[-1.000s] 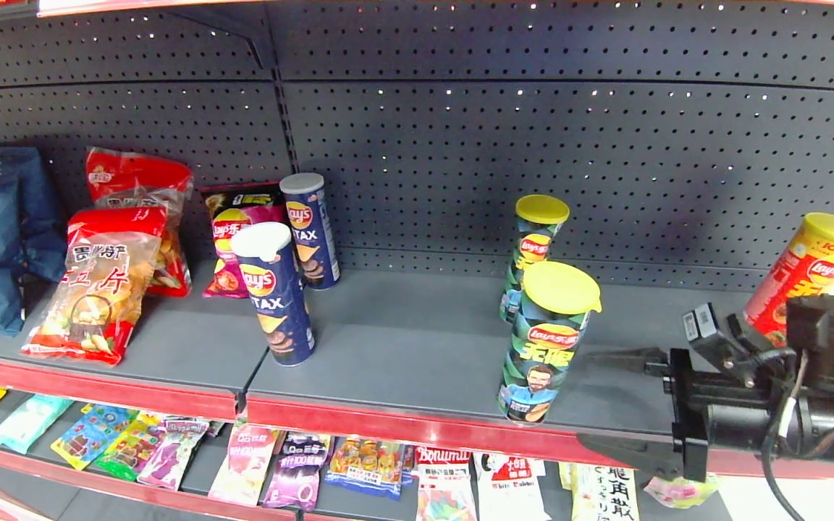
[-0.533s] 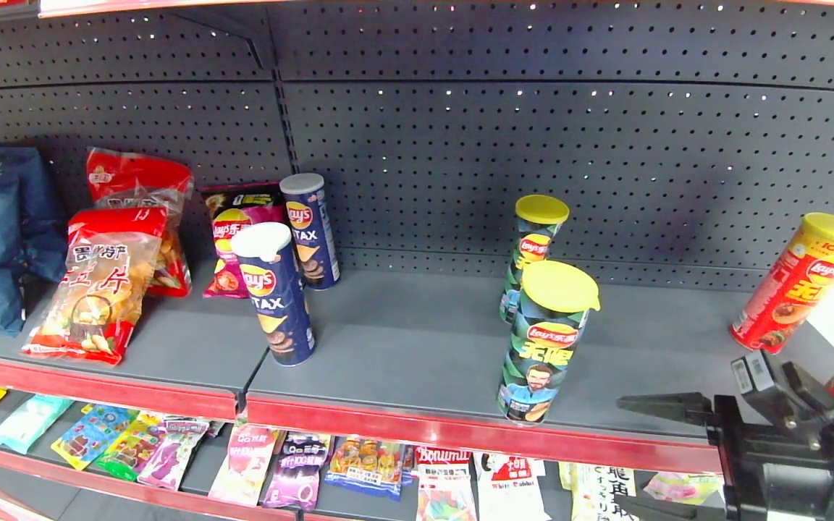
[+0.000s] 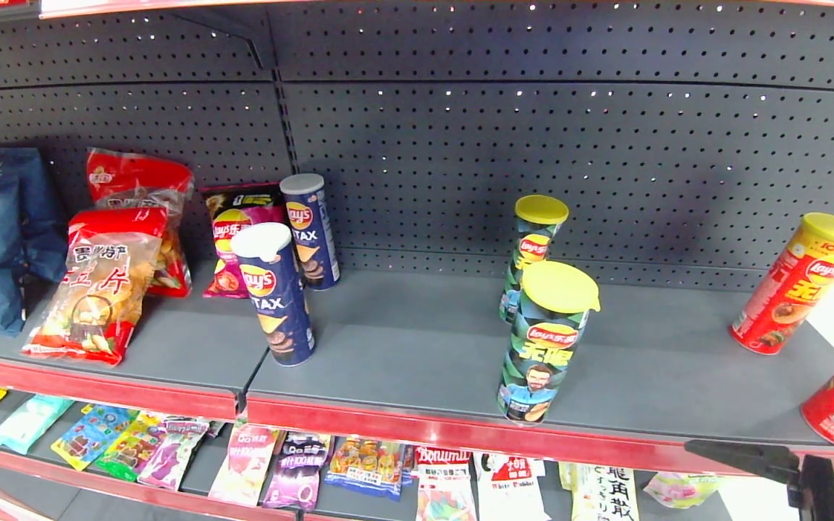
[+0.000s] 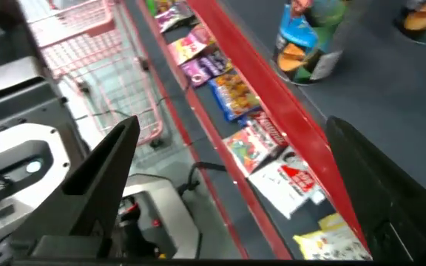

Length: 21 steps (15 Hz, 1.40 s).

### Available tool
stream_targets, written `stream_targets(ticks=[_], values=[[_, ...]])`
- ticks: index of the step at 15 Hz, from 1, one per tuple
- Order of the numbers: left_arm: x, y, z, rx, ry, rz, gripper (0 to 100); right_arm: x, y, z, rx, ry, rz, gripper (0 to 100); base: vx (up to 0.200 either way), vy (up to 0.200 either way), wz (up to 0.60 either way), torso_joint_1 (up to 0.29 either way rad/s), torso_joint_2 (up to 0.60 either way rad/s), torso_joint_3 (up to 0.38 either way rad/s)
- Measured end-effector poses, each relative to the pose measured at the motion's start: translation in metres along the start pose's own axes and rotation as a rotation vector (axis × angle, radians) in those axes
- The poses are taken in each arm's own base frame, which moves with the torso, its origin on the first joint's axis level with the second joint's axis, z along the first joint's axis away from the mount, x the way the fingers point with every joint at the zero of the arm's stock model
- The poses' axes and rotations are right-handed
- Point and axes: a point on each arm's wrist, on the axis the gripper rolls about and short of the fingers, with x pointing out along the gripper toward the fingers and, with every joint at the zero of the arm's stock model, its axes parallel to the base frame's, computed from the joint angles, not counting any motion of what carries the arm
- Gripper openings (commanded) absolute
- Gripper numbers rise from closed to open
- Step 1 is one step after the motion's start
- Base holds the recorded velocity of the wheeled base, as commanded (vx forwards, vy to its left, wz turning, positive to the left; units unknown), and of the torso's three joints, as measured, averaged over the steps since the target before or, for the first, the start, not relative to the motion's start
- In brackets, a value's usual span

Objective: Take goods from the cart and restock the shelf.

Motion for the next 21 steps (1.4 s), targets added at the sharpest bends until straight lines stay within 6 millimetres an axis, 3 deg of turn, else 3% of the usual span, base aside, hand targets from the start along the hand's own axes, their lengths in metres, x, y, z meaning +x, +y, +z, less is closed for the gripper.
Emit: stream_targets(ticks=[7, 16, 21], values=[[0.0, 0.0, 0.0, 0.0, 0.0, 0.0, 100, -0.015, 0.017, -0.018, 0.11, 0.113, -0.039, 100, 0.0, 0.0, 0.0, 0.0, 0.0, 0.0], [0.0, 0.0, 0.0, 0.0, 0.0, 0.0, 100, -0.039, 0.032, -0.02, 0.018, 0.17, -0.461, 100, 0.0, 0.0, 0.0, 0.0, 0.0, 0.0], [0.0, 0.0, 0.0, 0.0, 0.0, 0.0, 100, -0.058, 0.045, -0.016, 0.05, -0.002, -0.672, 100, 0.0, 0.0, 0.0, 0.0, 0.0, 0.0]])
